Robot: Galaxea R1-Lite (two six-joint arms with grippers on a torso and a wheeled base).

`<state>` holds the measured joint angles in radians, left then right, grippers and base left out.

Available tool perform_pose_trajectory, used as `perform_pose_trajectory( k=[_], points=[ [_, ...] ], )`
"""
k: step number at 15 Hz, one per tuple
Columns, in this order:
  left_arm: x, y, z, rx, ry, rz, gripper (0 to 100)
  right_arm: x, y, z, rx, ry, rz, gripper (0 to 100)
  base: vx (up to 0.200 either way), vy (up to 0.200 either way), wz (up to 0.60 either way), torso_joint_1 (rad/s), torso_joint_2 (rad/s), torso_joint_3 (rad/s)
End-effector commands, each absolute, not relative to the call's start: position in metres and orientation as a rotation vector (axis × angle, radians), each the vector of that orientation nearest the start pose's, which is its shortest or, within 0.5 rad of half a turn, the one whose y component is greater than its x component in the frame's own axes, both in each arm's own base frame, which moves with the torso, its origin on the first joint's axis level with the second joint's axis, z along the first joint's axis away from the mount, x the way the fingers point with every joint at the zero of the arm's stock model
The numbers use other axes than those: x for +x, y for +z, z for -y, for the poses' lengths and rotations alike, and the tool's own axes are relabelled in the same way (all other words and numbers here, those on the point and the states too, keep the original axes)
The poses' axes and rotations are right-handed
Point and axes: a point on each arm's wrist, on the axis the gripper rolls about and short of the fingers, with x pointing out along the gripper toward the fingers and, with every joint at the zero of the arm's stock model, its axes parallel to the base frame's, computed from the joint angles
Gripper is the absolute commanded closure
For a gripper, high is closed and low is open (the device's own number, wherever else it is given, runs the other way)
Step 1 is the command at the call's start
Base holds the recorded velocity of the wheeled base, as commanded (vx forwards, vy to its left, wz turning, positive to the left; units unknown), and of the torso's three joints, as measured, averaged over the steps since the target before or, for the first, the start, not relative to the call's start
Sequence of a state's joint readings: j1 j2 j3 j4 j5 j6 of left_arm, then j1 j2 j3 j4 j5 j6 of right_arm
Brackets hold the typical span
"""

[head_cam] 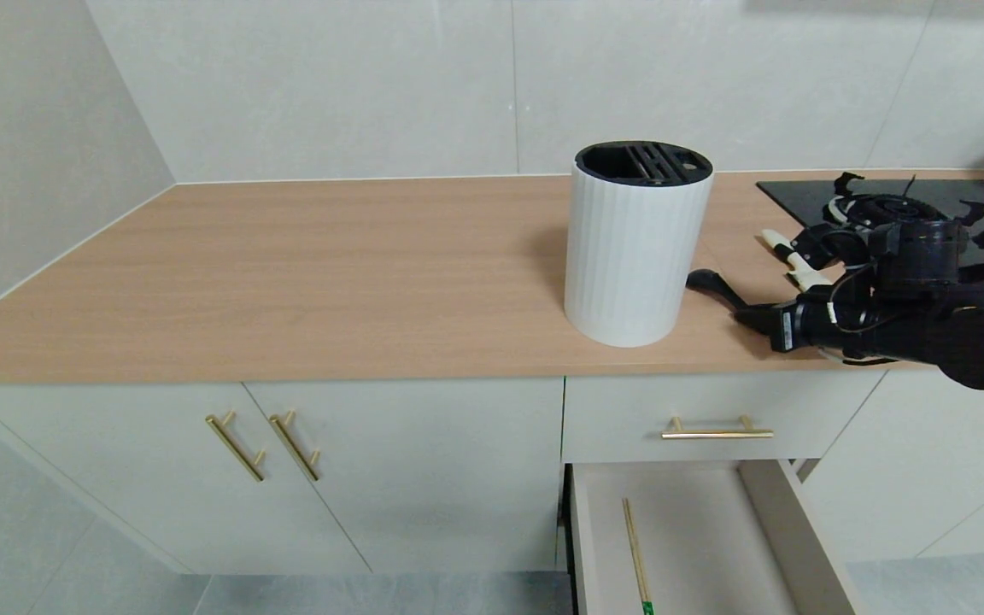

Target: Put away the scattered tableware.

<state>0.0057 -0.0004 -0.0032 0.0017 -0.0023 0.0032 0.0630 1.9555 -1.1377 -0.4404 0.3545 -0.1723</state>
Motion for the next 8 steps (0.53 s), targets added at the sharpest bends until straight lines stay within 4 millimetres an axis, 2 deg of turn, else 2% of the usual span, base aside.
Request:
perform_pose_trajectory(
  k=[1, 3, 6, 8],
  points=[
    [-0.023, 0.076, 0.000, 0.003, 0.003, 0.002, 0, 0.380, 0.163, -0.033, -0.113, 0.446, -0.350, 100, 0.000, 0.000, 0.00, 0.000, 0.00, 0.000],
    [-0.023, 0.076, 0.000, 0.003, 0.005, 0.002, 0, 0.379, 0.164, -0.036, -0.115, 0.450, -0.348, 100, 0.000, 0.000, 0.00, 0.000, 0.00, 0.000],
    [-0.023, 0.076, 0.000, 0.003, 0.005, 0.002, 0, 0.371, 0.177, -0.037, -0.091, 0.371, -0.336, 100, 0.000, 0.000, 0.00, 0.000, 0.00, 0.000],
    [-0.023, 0.076, 0.000, 0.003, 0.005, 0.002, 0, 0.349, 0.196, -0.039, -0.025, 0.314, -0.313, 100, 0.000, 0.000, 0.00, 0.000, 0.00, 0.000]
  ],
)
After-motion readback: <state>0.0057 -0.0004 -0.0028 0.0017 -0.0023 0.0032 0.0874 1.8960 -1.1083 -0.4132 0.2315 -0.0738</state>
